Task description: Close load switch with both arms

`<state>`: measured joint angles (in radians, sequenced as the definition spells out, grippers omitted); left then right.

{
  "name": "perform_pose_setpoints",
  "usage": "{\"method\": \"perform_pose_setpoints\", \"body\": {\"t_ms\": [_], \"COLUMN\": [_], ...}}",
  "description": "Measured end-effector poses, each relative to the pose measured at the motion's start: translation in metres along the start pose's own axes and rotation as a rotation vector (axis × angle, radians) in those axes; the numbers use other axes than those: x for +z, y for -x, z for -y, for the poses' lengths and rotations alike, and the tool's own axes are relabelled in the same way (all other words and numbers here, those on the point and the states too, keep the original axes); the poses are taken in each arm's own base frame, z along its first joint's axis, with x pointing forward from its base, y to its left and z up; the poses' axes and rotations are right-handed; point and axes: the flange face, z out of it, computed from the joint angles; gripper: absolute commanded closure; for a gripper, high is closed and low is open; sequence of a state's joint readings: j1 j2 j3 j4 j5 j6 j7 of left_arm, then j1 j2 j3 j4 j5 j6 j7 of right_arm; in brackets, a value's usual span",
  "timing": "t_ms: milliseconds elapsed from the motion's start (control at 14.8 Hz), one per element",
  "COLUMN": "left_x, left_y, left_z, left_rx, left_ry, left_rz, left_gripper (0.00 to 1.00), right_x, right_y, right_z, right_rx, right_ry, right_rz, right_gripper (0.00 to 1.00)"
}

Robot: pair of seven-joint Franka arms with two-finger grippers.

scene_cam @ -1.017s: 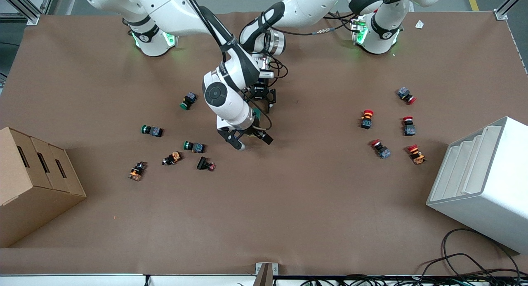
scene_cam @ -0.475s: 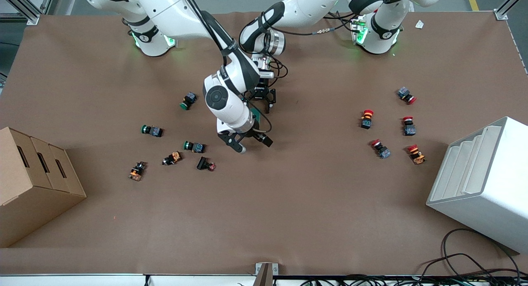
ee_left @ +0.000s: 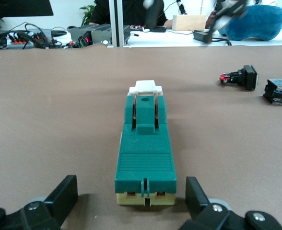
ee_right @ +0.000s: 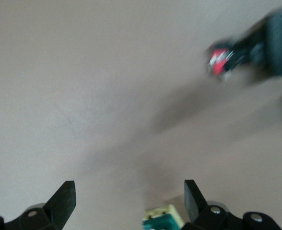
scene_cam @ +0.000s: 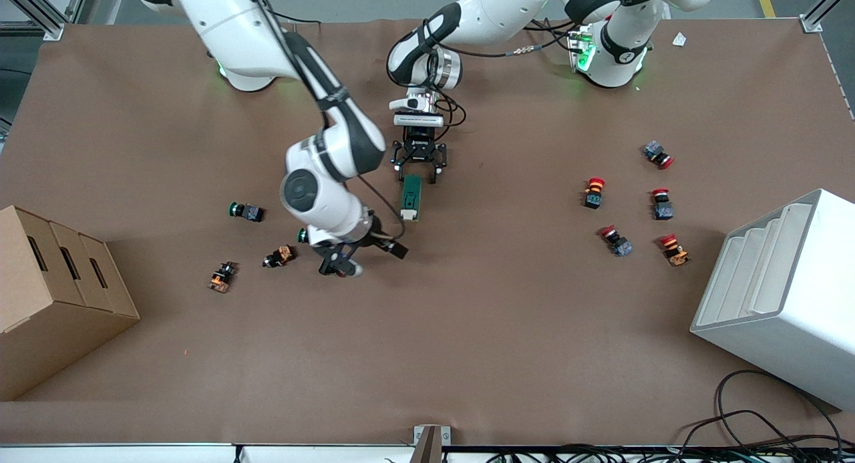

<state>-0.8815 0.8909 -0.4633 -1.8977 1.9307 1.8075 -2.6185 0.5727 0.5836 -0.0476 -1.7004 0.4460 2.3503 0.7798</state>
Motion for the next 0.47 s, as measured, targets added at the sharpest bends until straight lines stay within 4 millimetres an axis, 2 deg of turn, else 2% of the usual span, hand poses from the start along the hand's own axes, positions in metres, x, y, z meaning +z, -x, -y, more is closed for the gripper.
{"method": "perform_pose_setpoints", "body": {"t_ms": [271, 475], "left_x": [-0.011, -0.011], "left_y": [-0.016, -0.058], "left_z": [-0.013, -0.028], "left_rx": [-0.047, -0.073], "left_ry": [-0.068, -0.117], "left_rz": [0.075, 0.139], "left_gripper": [0.02, 0.01], "right_x": [-0.093, -0.148], "right_y": [-0.066, -0.097], "right_z": [-0.058, -0.101], "right_rx": [-0.176, -0.303], "right_ry": [0.110, 0.181], "right_rz": [0.029, 0.042], "right_gripper": [0.00, 0.00]}}
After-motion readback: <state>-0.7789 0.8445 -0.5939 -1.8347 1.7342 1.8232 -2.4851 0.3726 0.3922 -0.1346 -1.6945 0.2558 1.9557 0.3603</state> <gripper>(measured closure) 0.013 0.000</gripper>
